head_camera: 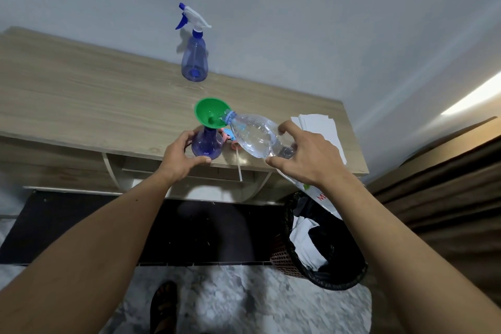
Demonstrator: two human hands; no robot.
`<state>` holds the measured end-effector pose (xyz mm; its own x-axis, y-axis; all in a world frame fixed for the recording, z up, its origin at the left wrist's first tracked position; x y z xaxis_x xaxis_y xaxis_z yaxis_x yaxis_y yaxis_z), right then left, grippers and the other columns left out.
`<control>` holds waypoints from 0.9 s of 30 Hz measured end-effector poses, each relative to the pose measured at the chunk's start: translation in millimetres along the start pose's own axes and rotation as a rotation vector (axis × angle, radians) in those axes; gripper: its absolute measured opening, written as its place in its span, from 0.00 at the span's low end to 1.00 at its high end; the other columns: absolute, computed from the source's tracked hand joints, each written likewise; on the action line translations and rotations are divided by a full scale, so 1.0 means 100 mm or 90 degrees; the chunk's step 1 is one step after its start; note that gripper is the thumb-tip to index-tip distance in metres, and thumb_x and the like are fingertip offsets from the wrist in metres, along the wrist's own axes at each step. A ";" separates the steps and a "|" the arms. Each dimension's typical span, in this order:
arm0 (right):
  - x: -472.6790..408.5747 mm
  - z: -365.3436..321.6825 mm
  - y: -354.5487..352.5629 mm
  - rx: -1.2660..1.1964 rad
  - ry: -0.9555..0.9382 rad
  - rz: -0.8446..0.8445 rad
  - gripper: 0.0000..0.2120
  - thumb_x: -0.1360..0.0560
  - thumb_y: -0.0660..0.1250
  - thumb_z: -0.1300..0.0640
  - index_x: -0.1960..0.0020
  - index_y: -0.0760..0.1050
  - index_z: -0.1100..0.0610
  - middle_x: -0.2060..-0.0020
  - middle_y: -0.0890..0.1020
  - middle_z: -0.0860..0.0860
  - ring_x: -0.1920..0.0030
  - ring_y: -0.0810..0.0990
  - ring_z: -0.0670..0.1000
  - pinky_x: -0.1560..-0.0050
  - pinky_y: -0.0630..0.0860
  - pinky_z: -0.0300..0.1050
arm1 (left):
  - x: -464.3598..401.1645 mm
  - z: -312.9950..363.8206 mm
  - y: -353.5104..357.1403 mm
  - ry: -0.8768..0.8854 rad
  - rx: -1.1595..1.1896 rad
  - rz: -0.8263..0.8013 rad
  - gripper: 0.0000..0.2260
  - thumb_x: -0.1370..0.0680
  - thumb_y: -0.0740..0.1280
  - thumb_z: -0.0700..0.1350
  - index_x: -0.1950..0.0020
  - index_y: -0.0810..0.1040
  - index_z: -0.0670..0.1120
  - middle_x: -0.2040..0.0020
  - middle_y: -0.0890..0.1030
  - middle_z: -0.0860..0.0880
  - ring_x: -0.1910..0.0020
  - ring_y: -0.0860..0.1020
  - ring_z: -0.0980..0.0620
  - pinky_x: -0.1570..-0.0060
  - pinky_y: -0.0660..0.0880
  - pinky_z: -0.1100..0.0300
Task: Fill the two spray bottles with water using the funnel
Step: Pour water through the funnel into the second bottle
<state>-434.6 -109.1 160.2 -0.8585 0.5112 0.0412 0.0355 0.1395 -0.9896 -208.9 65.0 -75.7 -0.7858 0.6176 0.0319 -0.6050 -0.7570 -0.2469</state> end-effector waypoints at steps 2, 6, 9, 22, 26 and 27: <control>0.00 0.00 0.01 -0.012 0.004 -0.005 0.27 0.29 0.72 0.33 0.35 0.67 0.40 0.49 0.83 0.49 0.48 0.80 0.57 0.51 0.76 0.51 | 0.01 0.02 0.00 0.000 0.003 -0.004 0.40 0.38 0.88 0.46 0.31 0.74 0.60 0.31 0.81 0.52 0.30 0.77 0.52 0.25 0.72 0.47; 0.01 0.00 0.06 -0.059 0.025 -0.001 0.27 0.29 0.73 0.32 0.37 0.67 0.39 0.54 0.81 0.46 0.51 0.78 0.57 0.54 0.73 0.49 | 0.03 0.03 0.00 -0.005 0.004 -0.005 0.40 0.37 0.87 0.44 0.29 0.73 0.58 0.31 0.81 0.51 0.30 0.77 0.52 0.25 0.71 0.48; 0.03 0.02 0.12 -0.118 0.049 0.006 0.27 0.30 0.73 0.32 0.37 0.66 0.38 0.52 0.82 0.46 0.50 0.80 0.56 0.53 0.73 0.50 | 0.05 0.07 -0.01 -0.004 0.002 0.000 0.41 0.37 0.87 0.43 0.30 0.73 0.59 0.32 0.81 0.52 0.31 0.78 0.53 0.25 0.72 0.50; 0.04 0.09 0.23 -0.389 0.116 0.144 0.28 0.33 0.78 0.32 0.42 0.67 0.37 0.51 0.83 0.43 0.53 0.84 0.49 0.46 0.83 0.57 | 0.07 0.14 0.00 -0.013 0.000 -0.010 0.41 0.36 0.86 0.42 0.28 0.72 0.57 0.31 0.79 0.54 0.31 0.77 0.52 0.25 0.71 0.52; -0.05 0.15 0.16 -0.459 0.142 0.203 0.26 0.32 0.80 0.37 0.42 0.68 0.36 0.48 0.82 0.45 0.50 0.84 0.50 0.45 0.83 0.55 | 0.08 0.16 0.00 -0.019 -0.005 -0.014 0.40 0.35 0.86 0.41 0.30 0.71 0.58 0.32 0.78 0.55 0.30 0.76 0.52 0.26 0.71 0.52; -0.08 0.18 0.15 -0.475 0.145 0.213 0.26 0.32 0.80 0.38 0.41 0.69 0.37 0.46 0.80 0.46 0.48 0.84 0.50 0.45 0.83 0.55 | 0.08 0.16 0.00 -0.020 -0.008 -0.017 0.40 0.35 0.86 0.42 0.30 0.70 0.60 0.31 0.78 0.55 0.30 0.76 0.52 0.25 0.71 0.52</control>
<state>-436.1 -126.3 142.8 -0.6213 0.7725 -0.1314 0.6660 0.4322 -0.6079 -217.4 66.8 -59.4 -0.7734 0.6301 0.0692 -0.6241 -0.7378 -0.2570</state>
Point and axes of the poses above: each hand's wrist, its own x-axis away from the middle knuckle, its own y-axis out of the palm, z = x × y, the point moved 7 cm from there along -x, towards the middle knuckle
